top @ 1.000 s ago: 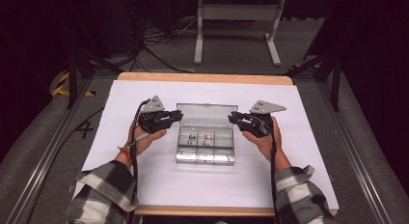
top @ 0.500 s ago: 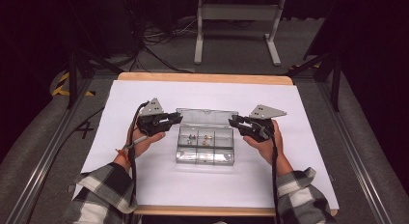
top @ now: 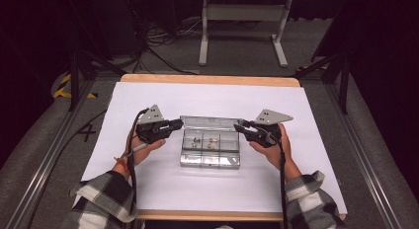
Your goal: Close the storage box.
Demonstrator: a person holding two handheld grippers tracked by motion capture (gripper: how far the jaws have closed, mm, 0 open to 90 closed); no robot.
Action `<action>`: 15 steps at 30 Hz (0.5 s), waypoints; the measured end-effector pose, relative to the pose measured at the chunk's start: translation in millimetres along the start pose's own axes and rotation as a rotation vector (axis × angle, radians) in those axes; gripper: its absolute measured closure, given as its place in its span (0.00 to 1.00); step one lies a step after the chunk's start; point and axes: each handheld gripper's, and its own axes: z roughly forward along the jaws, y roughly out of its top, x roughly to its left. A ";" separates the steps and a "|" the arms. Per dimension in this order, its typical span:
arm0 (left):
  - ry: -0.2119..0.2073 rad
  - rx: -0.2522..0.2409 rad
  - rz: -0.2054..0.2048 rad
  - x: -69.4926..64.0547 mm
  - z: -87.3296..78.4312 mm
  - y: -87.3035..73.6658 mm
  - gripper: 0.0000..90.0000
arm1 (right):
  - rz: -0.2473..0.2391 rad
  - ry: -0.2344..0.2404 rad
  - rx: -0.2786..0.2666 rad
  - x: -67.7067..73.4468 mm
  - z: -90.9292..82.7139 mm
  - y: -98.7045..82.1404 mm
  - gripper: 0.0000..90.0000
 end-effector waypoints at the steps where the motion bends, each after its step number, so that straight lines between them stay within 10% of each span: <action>1: 0.000 0.000 0.000 0.0 0.0 0.0 0.94 | -0.006 -0.003 -0.004 0.6 0.0 -1.0 0.82; 15: 0.007 0.015 0.022 -8.0 -3.7 1.9 0.93 | -0.025 -0.014 0.005 6.2 -9.1 -1.7 0.82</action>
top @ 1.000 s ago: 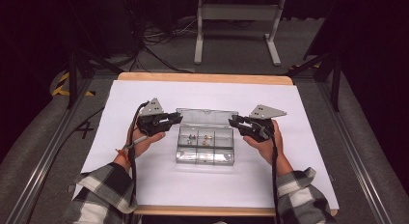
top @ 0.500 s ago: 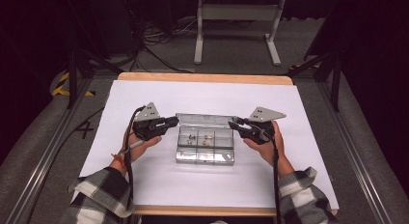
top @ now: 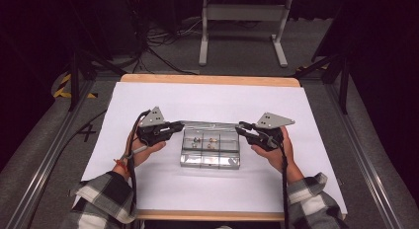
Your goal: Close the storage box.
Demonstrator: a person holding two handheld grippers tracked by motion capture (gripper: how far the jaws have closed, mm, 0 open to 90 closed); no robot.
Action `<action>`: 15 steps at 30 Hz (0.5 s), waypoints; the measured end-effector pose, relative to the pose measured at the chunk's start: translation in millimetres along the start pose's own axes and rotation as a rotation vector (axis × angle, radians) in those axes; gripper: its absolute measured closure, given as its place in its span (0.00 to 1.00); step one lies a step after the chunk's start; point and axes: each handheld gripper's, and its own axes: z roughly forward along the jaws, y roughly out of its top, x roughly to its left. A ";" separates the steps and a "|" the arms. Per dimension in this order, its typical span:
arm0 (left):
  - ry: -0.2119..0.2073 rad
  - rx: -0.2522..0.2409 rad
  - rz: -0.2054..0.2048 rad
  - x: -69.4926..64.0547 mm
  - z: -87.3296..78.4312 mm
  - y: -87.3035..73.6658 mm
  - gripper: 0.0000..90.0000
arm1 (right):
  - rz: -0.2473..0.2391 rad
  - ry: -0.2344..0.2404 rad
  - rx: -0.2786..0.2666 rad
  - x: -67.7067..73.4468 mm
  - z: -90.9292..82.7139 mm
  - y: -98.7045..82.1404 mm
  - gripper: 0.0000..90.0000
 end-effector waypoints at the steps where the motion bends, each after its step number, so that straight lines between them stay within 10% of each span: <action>1: 0.001 0.000 0.002 -0.2 -0.3 0.2 0.93 | 0.003 0.000 0.001 0.3 -1.1 -0.1 0.82; 15: -0.020 0.015 -0.018 -6.0 -14.0 -6.2 0.97 | 0.001 0.009 -0.005 0.8 -9.8 -1.8 0.89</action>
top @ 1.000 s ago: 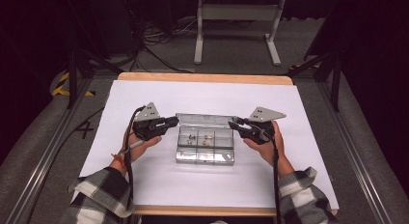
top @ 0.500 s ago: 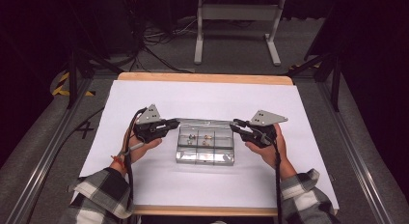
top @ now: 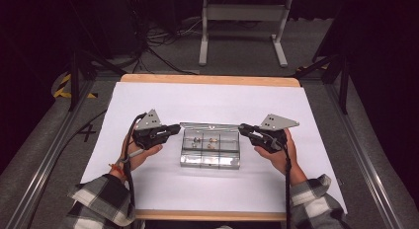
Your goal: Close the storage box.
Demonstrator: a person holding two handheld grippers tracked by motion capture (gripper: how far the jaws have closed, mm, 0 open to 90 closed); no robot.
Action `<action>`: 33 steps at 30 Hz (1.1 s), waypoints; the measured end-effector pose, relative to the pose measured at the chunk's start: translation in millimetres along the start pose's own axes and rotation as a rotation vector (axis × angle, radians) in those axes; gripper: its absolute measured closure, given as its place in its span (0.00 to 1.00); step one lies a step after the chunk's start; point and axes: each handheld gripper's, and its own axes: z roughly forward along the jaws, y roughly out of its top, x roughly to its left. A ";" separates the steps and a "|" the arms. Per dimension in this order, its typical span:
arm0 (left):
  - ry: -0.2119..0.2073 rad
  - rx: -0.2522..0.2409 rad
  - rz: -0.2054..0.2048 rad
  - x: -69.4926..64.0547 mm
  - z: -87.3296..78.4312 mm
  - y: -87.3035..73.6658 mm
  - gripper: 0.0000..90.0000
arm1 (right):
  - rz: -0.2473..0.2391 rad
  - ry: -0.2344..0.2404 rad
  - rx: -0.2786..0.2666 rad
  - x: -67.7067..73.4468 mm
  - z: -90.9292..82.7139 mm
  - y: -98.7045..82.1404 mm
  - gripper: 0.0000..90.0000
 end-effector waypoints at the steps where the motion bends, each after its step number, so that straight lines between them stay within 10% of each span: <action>1: 0.001 0.012 0.003 -1.3 0.5 -1.9 0.99 | -0.006 -0.003 -0.001 0.3 0.0 0.1 0.89; 21: -0.049 -0.011 -0.047 -2.0 10.7 -7.1 1.00 | 0.001 0.006 0.020 3.9 -8.6 -6.6 0.84; 33: -0.051 0.004 -0.022 -5.0 8.8 -5.0 1.00 | 0.034 0.015 0.067 7.6 -20.2 -16.1 1.00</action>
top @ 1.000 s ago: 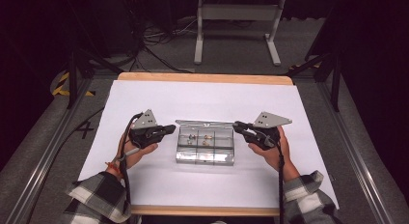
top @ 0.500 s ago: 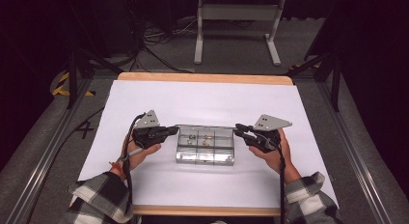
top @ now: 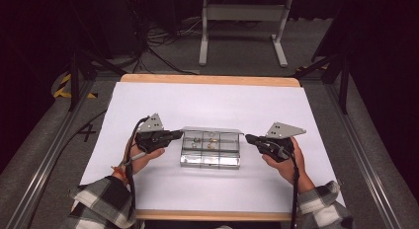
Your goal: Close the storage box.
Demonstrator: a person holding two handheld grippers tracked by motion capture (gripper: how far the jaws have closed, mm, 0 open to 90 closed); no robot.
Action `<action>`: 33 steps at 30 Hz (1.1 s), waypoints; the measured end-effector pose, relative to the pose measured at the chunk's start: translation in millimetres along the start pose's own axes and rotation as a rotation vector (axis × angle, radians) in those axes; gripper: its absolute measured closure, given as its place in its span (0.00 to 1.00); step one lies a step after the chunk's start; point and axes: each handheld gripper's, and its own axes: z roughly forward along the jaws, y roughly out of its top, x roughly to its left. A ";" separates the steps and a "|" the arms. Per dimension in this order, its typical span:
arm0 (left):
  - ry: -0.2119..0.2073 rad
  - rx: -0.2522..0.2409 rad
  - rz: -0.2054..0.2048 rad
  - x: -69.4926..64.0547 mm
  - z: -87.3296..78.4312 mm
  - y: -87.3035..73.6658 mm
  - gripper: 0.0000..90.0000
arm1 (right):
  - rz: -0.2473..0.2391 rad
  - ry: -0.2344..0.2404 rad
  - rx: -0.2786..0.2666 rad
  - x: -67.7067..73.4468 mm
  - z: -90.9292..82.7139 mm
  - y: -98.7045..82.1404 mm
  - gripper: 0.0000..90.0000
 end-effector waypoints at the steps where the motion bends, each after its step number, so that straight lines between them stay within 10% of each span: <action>1: 0.001 0.001 0.004 -0.4 -0.4 0.3 1.00 | 0.004 0.002 0.008 0.5 1.0 -0.9 1.00; 33: -0.008 0.022 0.043 -17.0 -10.2 -2.1 1.00 | -0.006 0.051 -0.041 14.0 0.8 2.5 1.00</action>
